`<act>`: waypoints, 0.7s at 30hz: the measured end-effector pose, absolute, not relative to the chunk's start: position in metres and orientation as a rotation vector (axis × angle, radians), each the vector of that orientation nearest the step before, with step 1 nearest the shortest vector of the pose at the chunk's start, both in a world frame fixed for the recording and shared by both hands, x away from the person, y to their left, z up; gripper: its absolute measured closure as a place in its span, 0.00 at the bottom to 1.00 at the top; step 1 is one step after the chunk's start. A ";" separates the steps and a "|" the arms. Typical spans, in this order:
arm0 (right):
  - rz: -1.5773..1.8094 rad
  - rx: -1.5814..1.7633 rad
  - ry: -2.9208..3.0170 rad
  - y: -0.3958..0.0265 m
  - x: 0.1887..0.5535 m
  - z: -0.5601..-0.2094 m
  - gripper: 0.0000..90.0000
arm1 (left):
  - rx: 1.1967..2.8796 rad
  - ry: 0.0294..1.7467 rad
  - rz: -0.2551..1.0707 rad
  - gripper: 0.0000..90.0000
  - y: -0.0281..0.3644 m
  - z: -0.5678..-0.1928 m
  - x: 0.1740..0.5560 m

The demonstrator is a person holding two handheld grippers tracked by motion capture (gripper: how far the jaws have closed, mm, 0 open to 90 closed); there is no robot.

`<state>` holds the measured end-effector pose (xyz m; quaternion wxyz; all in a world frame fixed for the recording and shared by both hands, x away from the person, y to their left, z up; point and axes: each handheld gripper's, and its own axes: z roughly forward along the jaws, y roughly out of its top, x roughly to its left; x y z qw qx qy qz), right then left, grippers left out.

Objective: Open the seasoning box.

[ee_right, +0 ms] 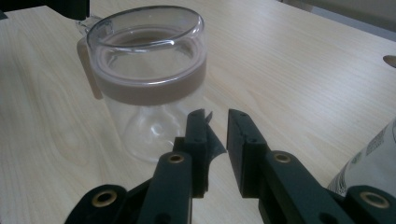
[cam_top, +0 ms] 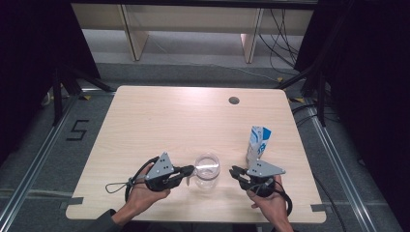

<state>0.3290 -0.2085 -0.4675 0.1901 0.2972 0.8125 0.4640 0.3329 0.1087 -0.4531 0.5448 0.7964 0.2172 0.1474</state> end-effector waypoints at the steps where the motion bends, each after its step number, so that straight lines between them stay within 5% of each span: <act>1: 1.299 0.814 2.274 -0.208 0.330 -0.467 0.88 | 1.890 0.515 0.351 0.97 0.109 -0.453 0.333; 21: 1.329 0.801 2.291 -0.199 0.335 -0.467 0.91 | 1.894 0.509 0.361 0.97 0.110 -0.454 0.331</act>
